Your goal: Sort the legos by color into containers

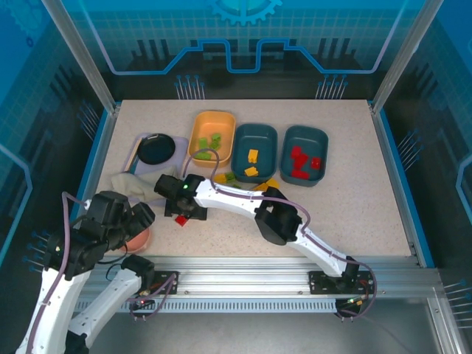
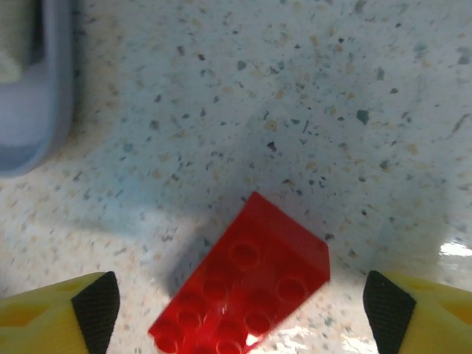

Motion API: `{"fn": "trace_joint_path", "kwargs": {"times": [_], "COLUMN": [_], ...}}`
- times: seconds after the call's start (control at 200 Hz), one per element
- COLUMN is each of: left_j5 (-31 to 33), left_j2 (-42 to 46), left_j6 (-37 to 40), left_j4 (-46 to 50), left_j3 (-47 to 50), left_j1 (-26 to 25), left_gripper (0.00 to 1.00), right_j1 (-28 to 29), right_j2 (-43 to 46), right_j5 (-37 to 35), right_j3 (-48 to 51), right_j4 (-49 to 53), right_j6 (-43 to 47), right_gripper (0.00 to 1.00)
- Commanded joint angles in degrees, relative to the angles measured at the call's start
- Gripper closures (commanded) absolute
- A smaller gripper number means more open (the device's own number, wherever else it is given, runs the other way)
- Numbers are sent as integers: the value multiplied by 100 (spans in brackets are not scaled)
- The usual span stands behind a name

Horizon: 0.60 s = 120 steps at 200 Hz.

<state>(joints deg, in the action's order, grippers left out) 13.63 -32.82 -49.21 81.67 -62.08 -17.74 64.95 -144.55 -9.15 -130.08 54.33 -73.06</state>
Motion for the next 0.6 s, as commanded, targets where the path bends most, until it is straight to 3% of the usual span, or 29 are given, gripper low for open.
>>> {"fn": "trace_joint_path", "kwargs": {"times": [0.0, 0.09, 0.225, 0.44, 0.595], "left_j5": [-171, -211, -251, -517, -1759], "left_j2": [30, 25, 10, -22, -196], "left_j6": [212, 284, 339, 480, 593], "left_j4": [154, 81, 42, -161, -1278], "left_j3": [-75, -85, -84, 4, 434], "left_j1": [-1, 3, -1, 4, -2], "left_gripper": [18, 18, 19, 19, 22], "right_j1": [105, 132, 136, 50, -220], "right_j2": [-378, -502, -499, 314, 1753], "right_j5": [-155, -210, -280, -515, -1067], "right_j3": [-438, -544, -424, 608, 1818], "right_j4": [626, 714, 860, 576, 286], "right_j6": [-522, -667, -781, -510, 134], "right_gripper": [18, 29, 59, 78, 86]}}
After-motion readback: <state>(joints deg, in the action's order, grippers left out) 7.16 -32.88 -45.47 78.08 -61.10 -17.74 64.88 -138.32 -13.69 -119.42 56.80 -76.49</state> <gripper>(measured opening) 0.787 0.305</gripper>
